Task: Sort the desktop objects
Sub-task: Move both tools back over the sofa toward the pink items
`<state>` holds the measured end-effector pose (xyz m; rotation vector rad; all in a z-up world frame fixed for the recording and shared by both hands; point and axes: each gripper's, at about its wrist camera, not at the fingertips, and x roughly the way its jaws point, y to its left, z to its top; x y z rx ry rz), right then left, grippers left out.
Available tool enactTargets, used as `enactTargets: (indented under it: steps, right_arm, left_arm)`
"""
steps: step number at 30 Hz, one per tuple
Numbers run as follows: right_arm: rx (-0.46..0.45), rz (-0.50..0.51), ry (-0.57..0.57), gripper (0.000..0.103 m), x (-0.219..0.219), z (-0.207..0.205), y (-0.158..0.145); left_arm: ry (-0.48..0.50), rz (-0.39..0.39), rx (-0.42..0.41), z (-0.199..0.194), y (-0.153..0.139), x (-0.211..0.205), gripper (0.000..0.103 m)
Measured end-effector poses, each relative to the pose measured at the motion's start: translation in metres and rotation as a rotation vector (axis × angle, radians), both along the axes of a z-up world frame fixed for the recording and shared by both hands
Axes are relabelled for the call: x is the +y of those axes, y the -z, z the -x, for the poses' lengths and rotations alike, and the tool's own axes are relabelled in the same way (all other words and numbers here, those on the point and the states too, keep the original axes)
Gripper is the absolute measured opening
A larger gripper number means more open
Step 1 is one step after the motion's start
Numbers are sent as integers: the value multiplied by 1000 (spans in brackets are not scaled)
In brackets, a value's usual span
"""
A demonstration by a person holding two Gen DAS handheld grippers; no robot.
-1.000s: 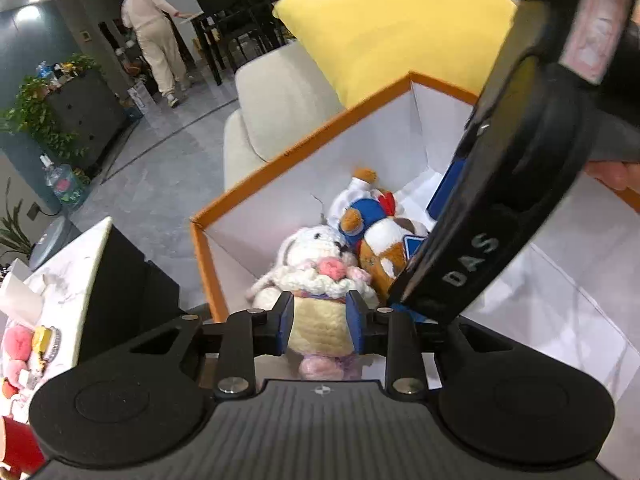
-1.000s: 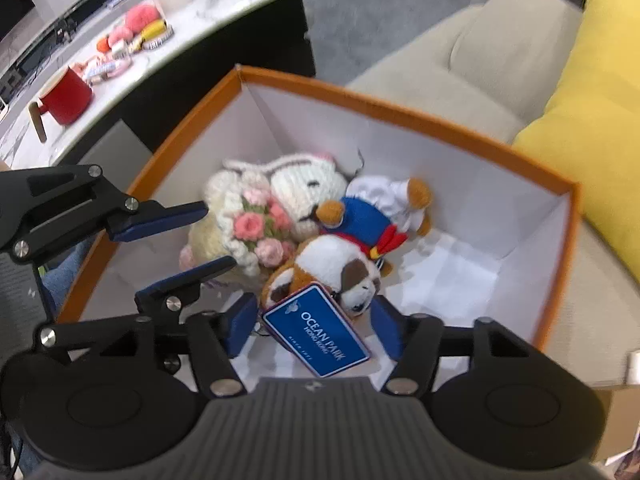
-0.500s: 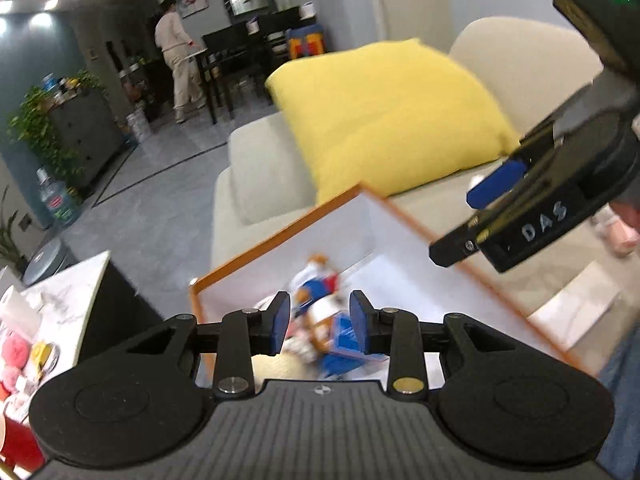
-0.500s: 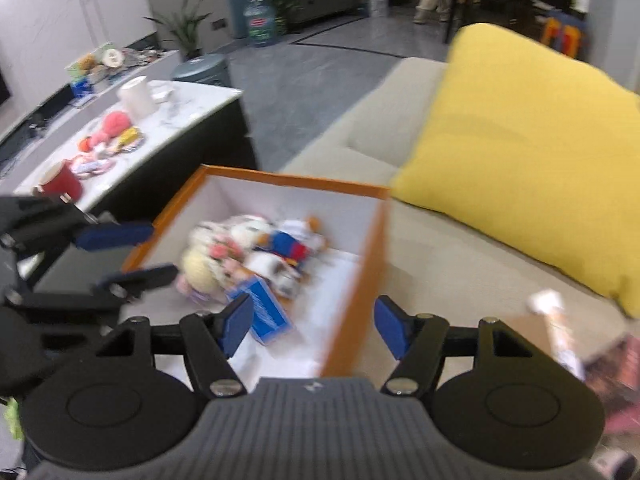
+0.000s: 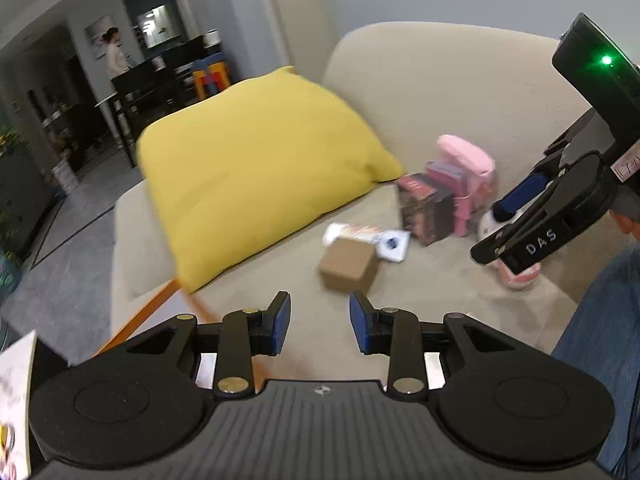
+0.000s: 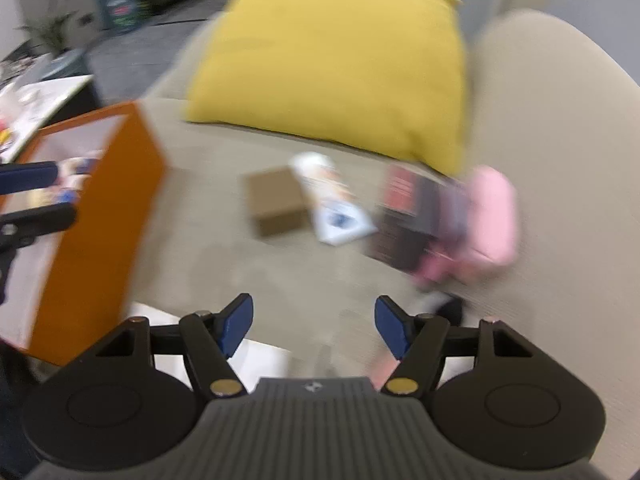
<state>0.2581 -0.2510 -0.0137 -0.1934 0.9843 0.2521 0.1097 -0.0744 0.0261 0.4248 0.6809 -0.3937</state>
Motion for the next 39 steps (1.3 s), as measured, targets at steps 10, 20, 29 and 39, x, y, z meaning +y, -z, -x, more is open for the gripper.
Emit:
enactTargets:
  steps: [10,20,29,39]
  right_arm:
    - [2,146,98,84,-75,-35,13]
    - [24,257,-78,88,-68,-80,33]
    - [38,277,-189,83,-56,-114,59]
    - [49,218,-245,40,-33,-111,65]
  left_arm:
    - [65,-12,48,-44,18,-73,38]
    - [92,-7,103,-94,40,-98,38]
    - [90,28,150,-128,57,-105,38]
    - [74,26,151,-130,62,-90,38]
